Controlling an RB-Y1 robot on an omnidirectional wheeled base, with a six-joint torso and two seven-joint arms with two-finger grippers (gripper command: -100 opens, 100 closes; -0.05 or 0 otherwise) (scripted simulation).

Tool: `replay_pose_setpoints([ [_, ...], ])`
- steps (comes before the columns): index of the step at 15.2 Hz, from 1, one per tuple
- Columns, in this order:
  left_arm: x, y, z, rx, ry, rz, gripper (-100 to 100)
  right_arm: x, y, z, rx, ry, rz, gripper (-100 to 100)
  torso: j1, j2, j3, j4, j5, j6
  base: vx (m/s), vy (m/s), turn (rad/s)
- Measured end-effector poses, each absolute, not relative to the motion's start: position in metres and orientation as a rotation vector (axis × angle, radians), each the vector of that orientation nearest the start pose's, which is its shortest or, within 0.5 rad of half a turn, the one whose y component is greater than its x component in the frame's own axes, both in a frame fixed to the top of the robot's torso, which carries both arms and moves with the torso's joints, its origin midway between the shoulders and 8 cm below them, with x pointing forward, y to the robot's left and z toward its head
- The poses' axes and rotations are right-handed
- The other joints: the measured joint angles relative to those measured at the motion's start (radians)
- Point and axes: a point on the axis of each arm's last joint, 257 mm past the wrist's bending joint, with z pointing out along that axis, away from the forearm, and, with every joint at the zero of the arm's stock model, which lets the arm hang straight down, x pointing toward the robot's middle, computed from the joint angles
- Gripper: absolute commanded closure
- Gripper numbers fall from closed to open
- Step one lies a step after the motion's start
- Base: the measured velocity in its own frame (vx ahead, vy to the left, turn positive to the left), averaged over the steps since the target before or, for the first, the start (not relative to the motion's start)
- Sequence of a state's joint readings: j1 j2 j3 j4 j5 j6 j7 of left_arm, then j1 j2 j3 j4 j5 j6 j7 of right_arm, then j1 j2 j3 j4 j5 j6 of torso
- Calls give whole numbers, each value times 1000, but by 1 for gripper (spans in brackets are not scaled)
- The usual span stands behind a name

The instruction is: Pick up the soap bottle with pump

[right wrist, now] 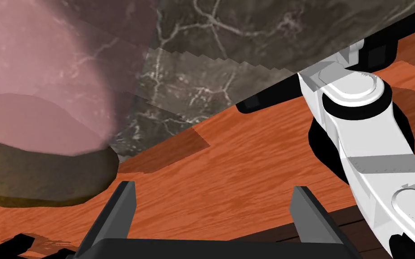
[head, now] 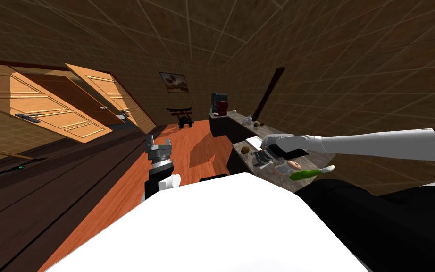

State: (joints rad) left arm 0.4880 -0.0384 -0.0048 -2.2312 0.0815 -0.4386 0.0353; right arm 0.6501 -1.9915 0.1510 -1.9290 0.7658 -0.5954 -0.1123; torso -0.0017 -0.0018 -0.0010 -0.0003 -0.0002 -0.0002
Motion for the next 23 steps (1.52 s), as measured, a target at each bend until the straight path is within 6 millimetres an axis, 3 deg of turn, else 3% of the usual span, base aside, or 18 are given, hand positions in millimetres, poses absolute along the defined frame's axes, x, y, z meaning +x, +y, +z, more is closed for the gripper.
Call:
replay_pose_setpoints([
  [6,362,293,-6,-832,582,-1371,0,237,-441,-258,-1667,2451,187,-100,-1,1,1,0,0,0,-46,-37,195],
  [17,362,293,-6,-832,582,-1371,0,235,-489,-243,-1893,2499,22,-100,-2,2,1,1,-1,1,-40,-29,117],
  [21,362,293,-6,-832,582,-1371,0,218,-505,-260,-1868,2521,15,-100,0,-4,-3,-3,-5,1,29,42,81],
  [22,362,293,-6,-832,582,-1371,0,218,-506,-261,-1866,2521,12,100,-2,-5,-4,-3,-6,1,6,14,-2],
  [23,362,293,-6,-832,582,-1371,0,218,-506,-261,-1866,2520,11,100,-3,-5,-4,-3,-6,1,2,8,0],
])
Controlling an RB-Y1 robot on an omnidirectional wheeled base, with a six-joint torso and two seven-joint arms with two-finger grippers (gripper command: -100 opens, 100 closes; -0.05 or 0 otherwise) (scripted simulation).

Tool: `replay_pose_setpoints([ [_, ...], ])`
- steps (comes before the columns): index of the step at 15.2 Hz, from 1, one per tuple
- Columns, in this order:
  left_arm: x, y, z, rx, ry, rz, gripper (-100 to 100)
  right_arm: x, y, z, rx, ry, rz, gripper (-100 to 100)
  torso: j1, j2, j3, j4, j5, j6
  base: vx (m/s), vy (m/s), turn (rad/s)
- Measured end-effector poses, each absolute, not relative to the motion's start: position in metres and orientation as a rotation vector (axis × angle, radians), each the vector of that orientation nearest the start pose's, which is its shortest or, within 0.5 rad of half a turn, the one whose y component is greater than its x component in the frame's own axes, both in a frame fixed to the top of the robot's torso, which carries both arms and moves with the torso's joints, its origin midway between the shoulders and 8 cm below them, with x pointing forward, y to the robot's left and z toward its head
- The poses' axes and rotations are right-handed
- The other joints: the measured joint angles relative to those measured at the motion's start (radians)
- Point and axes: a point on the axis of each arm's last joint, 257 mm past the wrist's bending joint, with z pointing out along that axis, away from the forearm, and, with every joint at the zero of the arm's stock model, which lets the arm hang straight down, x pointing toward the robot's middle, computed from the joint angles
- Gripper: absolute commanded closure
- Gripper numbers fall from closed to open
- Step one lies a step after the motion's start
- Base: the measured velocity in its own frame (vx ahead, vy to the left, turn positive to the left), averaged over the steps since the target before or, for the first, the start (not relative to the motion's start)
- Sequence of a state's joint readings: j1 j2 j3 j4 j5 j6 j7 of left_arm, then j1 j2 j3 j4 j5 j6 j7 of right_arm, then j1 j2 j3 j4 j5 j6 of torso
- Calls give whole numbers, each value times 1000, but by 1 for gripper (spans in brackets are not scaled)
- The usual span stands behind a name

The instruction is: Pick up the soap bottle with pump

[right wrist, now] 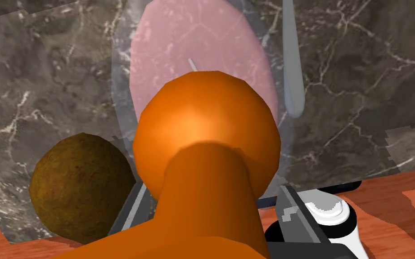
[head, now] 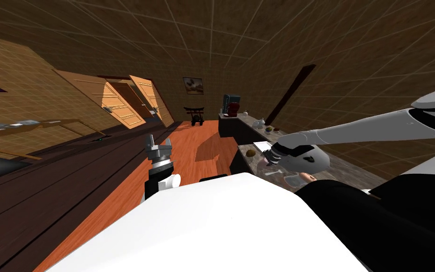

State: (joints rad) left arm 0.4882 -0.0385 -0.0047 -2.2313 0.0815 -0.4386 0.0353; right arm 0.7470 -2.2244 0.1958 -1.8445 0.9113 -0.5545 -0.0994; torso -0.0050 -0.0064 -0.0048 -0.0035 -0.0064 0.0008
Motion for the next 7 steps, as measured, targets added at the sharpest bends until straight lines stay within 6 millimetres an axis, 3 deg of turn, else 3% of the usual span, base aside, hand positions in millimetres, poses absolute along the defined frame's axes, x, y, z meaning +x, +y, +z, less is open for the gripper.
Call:
replay_pose_setpoints([
  [3,362,293,-6,-832,582,-1371,0,218,-506,-261,-1867,2520,11,100,-2,0,0,0,0,0,0,0,0],
  [7,362,293,-6,-832,582,-1371,0,230,-492,-249,-1886,2503,17,100,-5,3,2,1,0,1,-22,-40,-108],
])
